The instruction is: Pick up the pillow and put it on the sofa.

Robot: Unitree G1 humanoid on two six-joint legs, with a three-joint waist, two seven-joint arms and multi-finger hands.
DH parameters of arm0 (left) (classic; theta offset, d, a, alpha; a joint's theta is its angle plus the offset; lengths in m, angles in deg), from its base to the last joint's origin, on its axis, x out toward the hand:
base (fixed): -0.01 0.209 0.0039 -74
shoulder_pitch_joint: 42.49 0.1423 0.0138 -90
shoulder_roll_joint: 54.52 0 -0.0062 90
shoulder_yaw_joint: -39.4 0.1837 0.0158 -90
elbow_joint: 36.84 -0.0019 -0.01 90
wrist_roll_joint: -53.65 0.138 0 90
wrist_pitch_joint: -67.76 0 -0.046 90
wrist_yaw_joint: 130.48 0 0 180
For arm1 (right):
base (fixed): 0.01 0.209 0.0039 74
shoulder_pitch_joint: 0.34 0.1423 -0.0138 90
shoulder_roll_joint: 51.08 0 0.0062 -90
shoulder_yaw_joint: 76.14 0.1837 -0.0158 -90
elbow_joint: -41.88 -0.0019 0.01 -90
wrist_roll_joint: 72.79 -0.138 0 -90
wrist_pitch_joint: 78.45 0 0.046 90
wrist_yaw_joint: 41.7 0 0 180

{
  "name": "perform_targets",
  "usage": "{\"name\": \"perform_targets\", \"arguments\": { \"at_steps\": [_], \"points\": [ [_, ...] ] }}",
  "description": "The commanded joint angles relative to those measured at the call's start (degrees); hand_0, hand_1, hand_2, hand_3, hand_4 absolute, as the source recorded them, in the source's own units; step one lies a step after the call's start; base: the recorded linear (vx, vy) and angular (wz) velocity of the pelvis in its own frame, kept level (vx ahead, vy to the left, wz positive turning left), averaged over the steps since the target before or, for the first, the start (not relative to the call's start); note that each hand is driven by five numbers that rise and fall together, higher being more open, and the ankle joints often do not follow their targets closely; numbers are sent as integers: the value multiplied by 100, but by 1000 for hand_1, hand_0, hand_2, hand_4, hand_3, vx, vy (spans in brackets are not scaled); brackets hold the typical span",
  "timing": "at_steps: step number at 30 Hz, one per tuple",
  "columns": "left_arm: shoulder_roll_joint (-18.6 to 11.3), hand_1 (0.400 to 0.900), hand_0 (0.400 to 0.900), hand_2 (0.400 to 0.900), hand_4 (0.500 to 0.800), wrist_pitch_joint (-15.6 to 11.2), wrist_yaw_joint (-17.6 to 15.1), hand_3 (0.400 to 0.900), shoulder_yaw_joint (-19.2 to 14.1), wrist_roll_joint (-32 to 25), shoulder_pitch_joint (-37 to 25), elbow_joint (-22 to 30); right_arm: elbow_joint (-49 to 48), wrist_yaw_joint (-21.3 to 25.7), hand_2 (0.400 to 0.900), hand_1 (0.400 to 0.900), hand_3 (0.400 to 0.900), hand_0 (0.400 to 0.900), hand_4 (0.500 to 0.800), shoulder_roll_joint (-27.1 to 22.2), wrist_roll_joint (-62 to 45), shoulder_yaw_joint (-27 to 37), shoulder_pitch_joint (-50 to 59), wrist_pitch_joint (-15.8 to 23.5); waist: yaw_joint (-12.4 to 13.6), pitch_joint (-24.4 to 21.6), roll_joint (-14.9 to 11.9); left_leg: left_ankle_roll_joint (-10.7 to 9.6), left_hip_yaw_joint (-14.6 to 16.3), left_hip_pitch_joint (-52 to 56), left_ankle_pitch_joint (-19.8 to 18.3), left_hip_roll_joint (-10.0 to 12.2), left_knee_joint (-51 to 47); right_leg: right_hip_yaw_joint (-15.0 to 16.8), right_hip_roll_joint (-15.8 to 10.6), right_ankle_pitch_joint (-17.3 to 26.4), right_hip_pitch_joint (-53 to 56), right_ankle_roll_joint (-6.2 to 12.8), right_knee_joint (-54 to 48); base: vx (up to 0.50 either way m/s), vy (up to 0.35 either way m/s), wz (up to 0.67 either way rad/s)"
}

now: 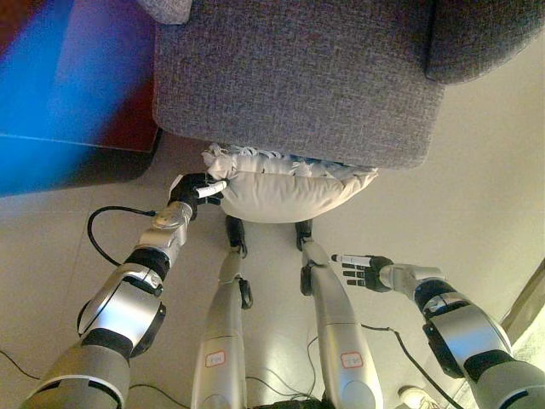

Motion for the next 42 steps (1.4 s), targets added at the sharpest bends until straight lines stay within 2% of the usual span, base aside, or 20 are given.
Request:
{"name": "perform_targets", "arguments": {
  "at_steps": [1,8,12,17,25,34,42],
  "points": [
    [47,400,400,400,500,-251,131,400,-202,-217,-480,392,82,35,900,900,900,900,800,-320,-60,-266,-209,-144,21,25,100,-331,-87,-228,-540,-212,792,-53,298,-306,212,278,-100,0,0,0],
    [19,400,400,400,500,-128,195,400,-80,160,-375,492,12,24,900,900,900,900,800,-311,-112,-318,-302,-121,31,25,123,-329,-61,75,-563,-232,706,-84,283,-333,500,260,-149,-3,0,-1],
    [19,400,400,400,500,-109,282,400,21,443,-170,546,8,-56,900,900,900,900,800,-340,-29,-299,-372,-59,40,25,179,-314,-48,518,-578,-294,565,-85,286,-382,929,234,-207,-17,33,-6],
    [-37,400,400,400,500,-43,361,400,88,533,-25,724,22,-242,900,900,900,900,800,-388,216,-190,-480,-54,33,23,245,-307,51,1209,-626,-314,429,-118,230,-495,1553,212,-205,5,58,-3],
    [-178,400,400,400,500,204,532,400,144,737,360,1063,75,-310,900,900,900,900,800,-353,367,-18,-935,-99,48,-570,397,-276,91,2275,-720,-389,8,-178,99,-655,2499,235,-393,56,40,3],
    [-316,400,400,400,500,184,993,400,203,1173,793,1319,196,-410,900,900,900,900,800,-306,663,359,-1796,31,-14,-1375,522,-232,156,3422,-781,-429,-672,-203,-26,-546,3612,396,-1050,112,20,-3],
    [-658,400,400,400,500,346,1426,400,85,1424,922,1433,259,-703,900,900,900,900,800,-330,1104,738,-2837,234,-143,-2129,635,-154,209,4332,-891,-471,-1097,-189,1,-471,4442,522,-1476,164,-24,-5]
  ]
}}
